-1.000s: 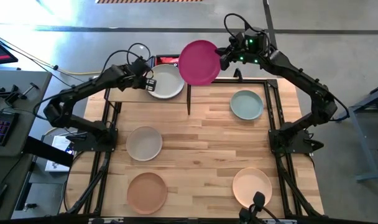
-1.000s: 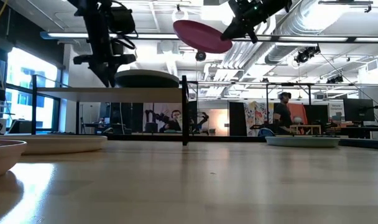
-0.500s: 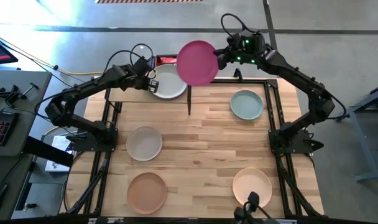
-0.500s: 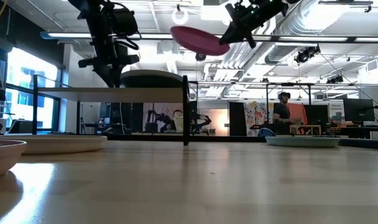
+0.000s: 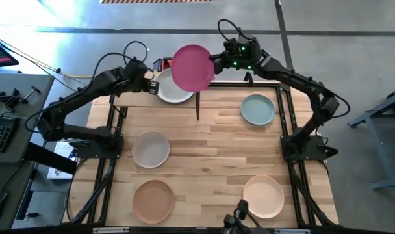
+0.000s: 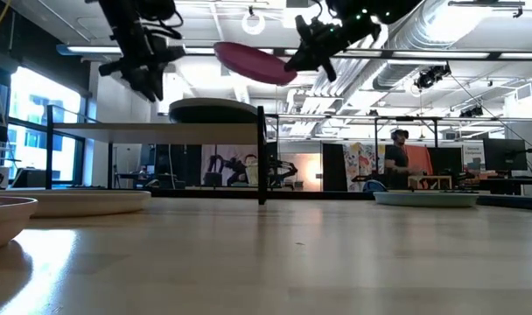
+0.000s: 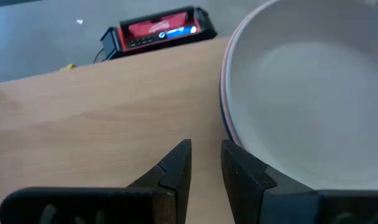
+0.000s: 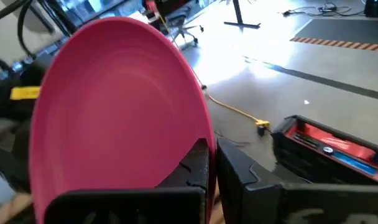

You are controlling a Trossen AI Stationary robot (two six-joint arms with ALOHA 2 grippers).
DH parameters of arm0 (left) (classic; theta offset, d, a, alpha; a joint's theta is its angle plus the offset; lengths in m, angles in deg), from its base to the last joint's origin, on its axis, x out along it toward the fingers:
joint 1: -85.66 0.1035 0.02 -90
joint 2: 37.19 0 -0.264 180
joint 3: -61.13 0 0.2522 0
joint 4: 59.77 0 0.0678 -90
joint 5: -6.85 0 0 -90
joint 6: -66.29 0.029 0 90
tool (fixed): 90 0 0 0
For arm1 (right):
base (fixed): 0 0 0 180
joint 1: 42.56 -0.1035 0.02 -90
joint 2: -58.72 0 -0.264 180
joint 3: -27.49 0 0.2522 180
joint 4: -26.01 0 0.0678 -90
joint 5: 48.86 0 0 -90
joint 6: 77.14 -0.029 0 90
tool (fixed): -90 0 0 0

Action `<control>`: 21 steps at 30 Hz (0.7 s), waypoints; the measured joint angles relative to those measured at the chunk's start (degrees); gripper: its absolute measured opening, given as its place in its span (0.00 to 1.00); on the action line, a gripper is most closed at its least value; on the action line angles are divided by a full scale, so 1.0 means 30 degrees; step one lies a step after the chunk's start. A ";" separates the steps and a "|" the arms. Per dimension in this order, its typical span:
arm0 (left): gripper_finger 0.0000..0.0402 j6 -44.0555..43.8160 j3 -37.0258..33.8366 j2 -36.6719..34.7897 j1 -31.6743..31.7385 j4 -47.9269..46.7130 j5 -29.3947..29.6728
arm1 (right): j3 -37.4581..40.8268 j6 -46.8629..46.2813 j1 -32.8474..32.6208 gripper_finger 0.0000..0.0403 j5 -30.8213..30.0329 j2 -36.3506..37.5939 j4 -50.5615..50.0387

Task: Place and stack plates onto a shelf
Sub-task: Stack the dark pink plate on the white plate on the shelf

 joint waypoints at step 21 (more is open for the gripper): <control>0.19 0.0422 0.0000 -0.2278 -0.1117 0.0572 -0.0726 | 0.0000 -0.3772 -0.2029 0.00 -0.1785 -0.2952 0.2806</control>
